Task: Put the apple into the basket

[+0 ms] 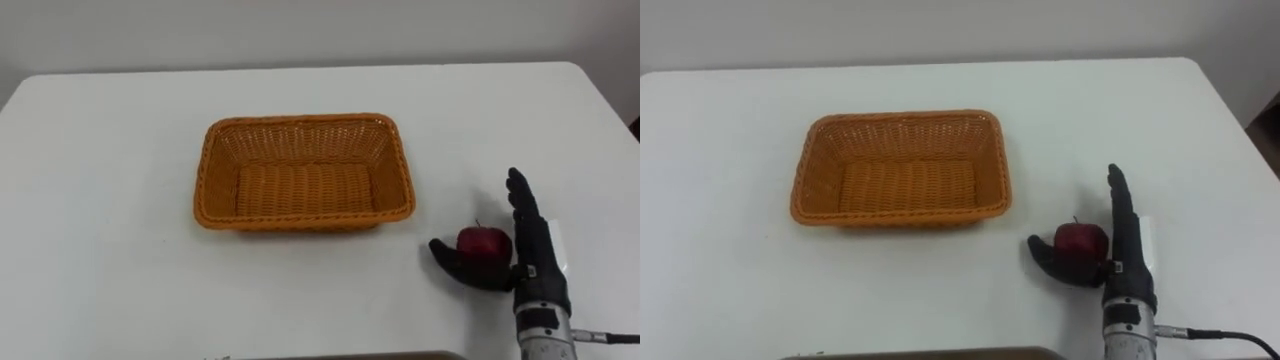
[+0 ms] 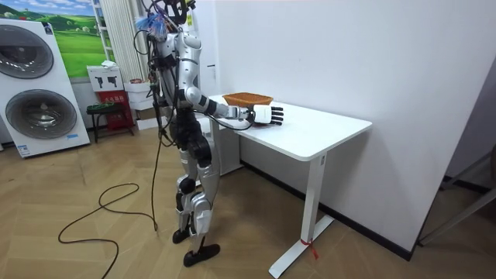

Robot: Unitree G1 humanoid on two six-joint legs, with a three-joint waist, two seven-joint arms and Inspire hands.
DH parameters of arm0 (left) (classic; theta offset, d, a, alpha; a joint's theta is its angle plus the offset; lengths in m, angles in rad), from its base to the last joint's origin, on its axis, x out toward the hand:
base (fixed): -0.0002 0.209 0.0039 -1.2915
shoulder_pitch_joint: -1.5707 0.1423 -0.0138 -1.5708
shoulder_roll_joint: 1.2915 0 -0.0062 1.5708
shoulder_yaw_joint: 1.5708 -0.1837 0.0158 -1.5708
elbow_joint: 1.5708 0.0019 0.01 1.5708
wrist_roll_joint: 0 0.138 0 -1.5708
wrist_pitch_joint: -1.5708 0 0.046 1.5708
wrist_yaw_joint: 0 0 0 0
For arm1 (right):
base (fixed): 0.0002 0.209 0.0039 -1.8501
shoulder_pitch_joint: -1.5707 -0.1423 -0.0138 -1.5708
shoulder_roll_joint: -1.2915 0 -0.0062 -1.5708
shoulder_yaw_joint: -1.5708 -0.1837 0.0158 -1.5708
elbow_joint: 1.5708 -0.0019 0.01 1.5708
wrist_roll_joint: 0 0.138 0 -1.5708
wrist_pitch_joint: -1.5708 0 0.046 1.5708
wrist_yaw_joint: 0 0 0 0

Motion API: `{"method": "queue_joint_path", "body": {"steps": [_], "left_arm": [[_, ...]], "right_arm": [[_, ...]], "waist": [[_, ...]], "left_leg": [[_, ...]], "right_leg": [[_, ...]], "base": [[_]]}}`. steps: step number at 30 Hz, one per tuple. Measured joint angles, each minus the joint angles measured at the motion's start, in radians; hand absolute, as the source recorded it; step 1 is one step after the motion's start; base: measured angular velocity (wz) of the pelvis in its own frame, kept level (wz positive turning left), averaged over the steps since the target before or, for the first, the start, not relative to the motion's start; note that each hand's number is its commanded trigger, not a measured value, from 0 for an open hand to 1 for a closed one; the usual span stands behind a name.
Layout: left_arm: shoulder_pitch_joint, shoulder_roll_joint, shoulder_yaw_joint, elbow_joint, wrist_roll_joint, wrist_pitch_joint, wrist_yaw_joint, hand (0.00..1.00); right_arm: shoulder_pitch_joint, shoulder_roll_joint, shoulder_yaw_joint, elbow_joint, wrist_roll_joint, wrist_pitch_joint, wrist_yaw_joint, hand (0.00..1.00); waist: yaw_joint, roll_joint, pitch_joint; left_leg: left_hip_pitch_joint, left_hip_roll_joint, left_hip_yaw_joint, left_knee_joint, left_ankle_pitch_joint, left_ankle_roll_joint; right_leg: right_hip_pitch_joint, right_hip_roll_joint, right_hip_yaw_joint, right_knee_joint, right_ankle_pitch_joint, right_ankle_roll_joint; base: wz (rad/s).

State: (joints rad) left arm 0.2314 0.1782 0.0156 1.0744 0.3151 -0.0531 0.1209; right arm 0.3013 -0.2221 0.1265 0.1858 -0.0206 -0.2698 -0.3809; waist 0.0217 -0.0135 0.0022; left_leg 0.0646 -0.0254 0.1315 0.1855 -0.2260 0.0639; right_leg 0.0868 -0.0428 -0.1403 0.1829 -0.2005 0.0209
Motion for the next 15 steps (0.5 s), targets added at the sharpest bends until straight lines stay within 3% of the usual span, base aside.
{"method": "queue_joint_path", "body": {"steps": [3,4,5,6,13,15], "left_arm": [[-0.003,0.0,-0.001,0.0,-0.008,0.0,0.0,0.0],[-0.003,0.0,-0.001,0.0,-0.009,0.0,0.0,0.0],[-0.004,0.0,-0.001,0.0,-0.009,0.0,0.0,0.0],[-0.005,0.0,-0.001,0.0,-0.009,0.0,0.001,0.0],[-0.005,0.003,-0.035,-0.004,-0.03,-0.004,0.009,0.0],[-0.005,0.004,-0.041,-0.004,-0.031,-0.024,0.009,0.0]], "right_arm": [[0.004,0.0,0.002,0.0,-0.011,0.0,0.0,0.0],[0.005,0.0,0.003,0.0,-0.016,0.0,0.0,0.14],[0.006,0.0,0.005,0.001,-0.024,0.0,0.0,0.67],[0.008,0.0,0.007,0.003,-0.03,-0.003,0.0,1.0],[0.009,0.0,-0.003,0.065,-0.103,-0.04,-0.023,1.0],[0.005,0.001,-0.018,0.08,-0.132,-0.048,-0.034,1.0]], "waist": [[0.0,-0.003,-0.0011],[-0.001,-0.004,-0.0014],[-0.002,-0.006,-0.0019],[-0.006,-0.009,-0.0043],[-0.022,-0.021,-0.0115],[-0.025,-0.02,-0.0111]], "left_leg": [[0.0,0.0,0.0,-0.002,0.0,0.0],[0.0,0.0,0.0,-0.002,0.0,0.0],[0.0,0.0,0.0,-0.002,0.0,0.0],[-0.001,-0.001,0.0,-0.002,0.0,0.0],[0.001,-0.001,-0.001,0.002,0.0,0.0],[0.002,-0.001,-0.001,0.001,0.0,0.0]], "right_leg": [[0.0,0.001,0.0,-0.002,0.0,0.0],[0.0,0.001,0.0,-0.003,0.0,0.0],[0.001,0.001,0.0,-0.005,0.0,0.0],[0.001,0.0,0.0,-0.011,0.0,0.0],[0.005,0.0,0.001,-0.015,0.001,0.0],[0.011,0.0,0.001,-0.016,0.001,0.0]], "base": [[0.0],[0.0],[0.0],[0.0],[0.0],[0.0]]}}
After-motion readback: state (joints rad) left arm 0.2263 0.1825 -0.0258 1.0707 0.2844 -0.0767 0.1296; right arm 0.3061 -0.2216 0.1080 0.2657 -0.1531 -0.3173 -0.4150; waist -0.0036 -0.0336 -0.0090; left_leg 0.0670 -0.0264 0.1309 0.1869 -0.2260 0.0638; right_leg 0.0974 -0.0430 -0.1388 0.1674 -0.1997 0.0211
